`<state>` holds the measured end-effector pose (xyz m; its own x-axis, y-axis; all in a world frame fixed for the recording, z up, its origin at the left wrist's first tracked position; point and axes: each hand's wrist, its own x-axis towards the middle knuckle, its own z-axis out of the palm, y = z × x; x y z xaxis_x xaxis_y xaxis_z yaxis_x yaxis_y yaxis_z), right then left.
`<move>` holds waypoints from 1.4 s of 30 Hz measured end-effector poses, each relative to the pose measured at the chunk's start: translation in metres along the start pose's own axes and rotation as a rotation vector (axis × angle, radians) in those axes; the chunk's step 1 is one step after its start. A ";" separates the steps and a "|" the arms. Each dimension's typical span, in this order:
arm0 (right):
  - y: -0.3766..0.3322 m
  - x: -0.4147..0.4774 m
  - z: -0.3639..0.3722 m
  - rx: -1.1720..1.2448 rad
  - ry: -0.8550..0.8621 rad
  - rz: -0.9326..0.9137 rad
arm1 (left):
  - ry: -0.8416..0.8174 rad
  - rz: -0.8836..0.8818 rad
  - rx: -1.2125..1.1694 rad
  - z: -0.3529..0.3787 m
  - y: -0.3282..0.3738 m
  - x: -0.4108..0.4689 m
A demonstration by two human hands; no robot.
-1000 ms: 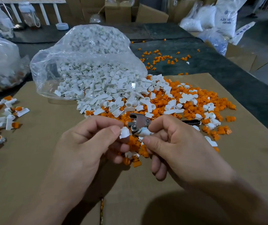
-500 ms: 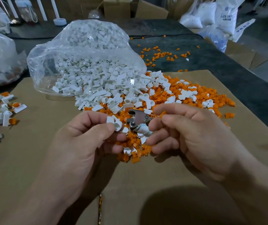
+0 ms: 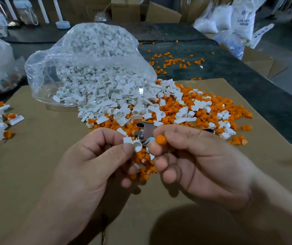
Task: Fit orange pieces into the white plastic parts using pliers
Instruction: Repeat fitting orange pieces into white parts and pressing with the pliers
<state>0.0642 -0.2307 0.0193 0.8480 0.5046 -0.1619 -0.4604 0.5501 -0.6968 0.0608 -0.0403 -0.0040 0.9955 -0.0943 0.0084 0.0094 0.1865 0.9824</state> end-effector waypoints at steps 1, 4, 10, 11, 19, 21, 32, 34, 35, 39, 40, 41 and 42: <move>0.000 0.000 0.001 0.033 -0.015 0.017 | 0.000 0.008 -0.013 0.001 0.000 -0.001; -0.001 0.000 0.003 0.074 -0.051 0.045 | -0.011 0.023 -0.049 0.004 0.001 -0.003; 0.001 0.000 0.003 0.067 -0.046 0.030 | -0.001 0.043 -0.056 0.008 0.001 -0.005; 0.001 -0.001 0.004 0.069 -0.035 0.020 | 0.003 0.041 -0.056 0.008 0.001 -0.005; 0.000 -0.001 0.004 0.055 -0.030 -0.024 | 0.001 0.047 -0.057 0.005 0.000 -0.003; 0.000 -0.001 0.002 0.041 -0.050 -0.034 | 0.004 0.047 -0.058 0.005 0.000 -0.003; 0.004 -0.001 -0.002 -0.056 -0.085 -0.120 | -0.016 0.116 -0.050 0.006 -0.002 -0.005; 0.006 0.000 -0.003 -0.196 -0.003 -0.187 | -0.033 0.126 -0.041 0.005 -0.003 -0.005; 0.008 0.000 -0.003 -0.328 0.061 -0.230 | -0.030 0.132 -0.029 0.005 -0.003 -0.005; 0.017 -0.005 -0.002 -0.884 0.255 -0.399 | 0.012 0.162 0.116 0.003 -0.005 -0.005; 0.018 -0.006 0.000 -1.039 0.274 -0.456 | 0.026 0.162 0.160 0.002 -0.006 -0.005; 0.019 -0.007 0.001 -1.224 0.289 -0.522 | 0.040 0.163 0.192 0.001 -0.007 -0.004; 0.019 -0.007 0.002 -1.403 0.299 -0.588 | 0.051 0.165 0.216 0.001 -0.007 -0.004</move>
<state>0.0490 -0.2224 0.0087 0.9132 0.2084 0.3503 0.4070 -0.5135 -0.7554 0.0567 -0.0422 -0.0112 0.9854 -0.0299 0.1679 -0.1684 -0.0179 0.9855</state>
